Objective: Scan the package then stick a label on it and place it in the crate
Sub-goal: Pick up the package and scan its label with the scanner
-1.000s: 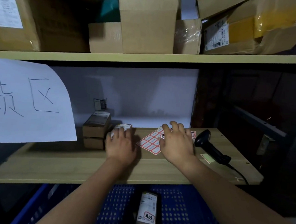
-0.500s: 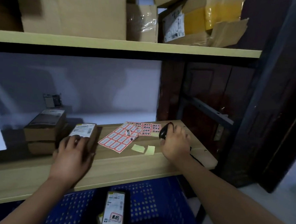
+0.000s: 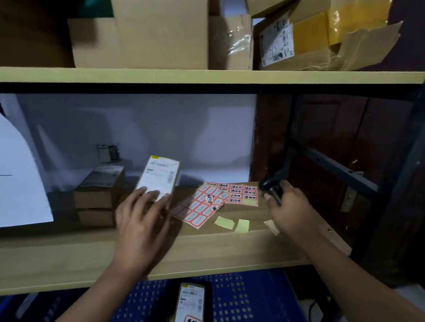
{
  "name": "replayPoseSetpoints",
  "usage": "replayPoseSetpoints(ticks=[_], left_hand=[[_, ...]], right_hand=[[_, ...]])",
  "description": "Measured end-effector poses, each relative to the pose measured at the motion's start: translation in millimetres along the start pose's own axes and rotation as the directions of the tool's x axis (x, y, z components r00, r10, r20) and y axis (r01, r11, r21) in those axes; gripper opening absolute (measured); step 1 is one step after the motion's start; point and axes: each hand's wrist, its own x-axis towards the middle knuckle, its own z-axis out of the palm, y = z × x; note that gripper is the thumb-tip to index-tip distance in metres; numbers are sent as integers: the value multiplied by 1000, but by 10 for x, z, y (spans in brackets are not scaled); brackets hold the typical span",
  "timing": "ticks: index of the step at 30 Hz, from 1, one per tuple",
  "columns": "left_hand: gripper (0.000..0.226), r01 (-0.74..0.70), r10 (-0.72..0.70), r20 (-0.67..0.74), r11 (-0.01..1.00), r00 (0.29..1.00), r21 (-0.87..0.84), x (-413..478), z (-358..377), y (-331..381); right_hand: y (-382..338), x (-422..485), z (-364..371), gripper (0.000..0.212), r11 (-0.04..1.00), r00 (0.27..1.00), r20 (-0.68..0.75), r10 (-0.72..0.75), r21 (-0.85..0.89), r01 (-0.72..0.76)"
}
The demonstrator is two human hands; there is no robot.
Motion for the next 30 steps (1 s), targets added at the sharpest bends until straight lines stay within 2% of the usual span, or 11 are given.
replayPoseSetpoints(ticks=[2,4,6,8,10,13,15,20,26,30], left_hand=[[42,-41,40,-87,999,995,-5,35,36,116],[40,-63,61,-176,998,983,-3,54,98,228],[36,-70,69,-254,998,965,5,68,162,324],[31,-70,72,-317,997,946,17,96,220,410],[37,-74,82,-353,997,932,37,124,243,492],[30,-86,99,-371,995,923,52,112,307,527],[27,-80,91,-377,996,922,46,88,335,543],[26,-77,88,-371,996,924,44,76,319,600],[24,-98,108,-379,994,919,46,67,317,593],[26,-93,100,-376,995,921,35,68,309,596]], right_hand=[[-245,-90,-222,34,976,999,-42,-8,217,17],[-525,-219,-392,40,908,1000,9,26,417,-27],[-820,-412,-490,48,773,996,92,11,631,-67],[-1056,-603,-508,44,598,985,165,-44,795,-106],[-1275,-780,-488,39,461,973,208,-101,876,-140],[-1578,-965,-388,37,373,964,214,-159,917,-142],[-1708,-1005,-300,45,380,968,199,-154,916,-128],[-1820,-969,-203,53,509,981,163,-109,856,-86],[-1813,-974,-217,58,539,981,173,-92,837,-97],[-1787,-981,-226,52,541,984,155,-88,837,-83]])
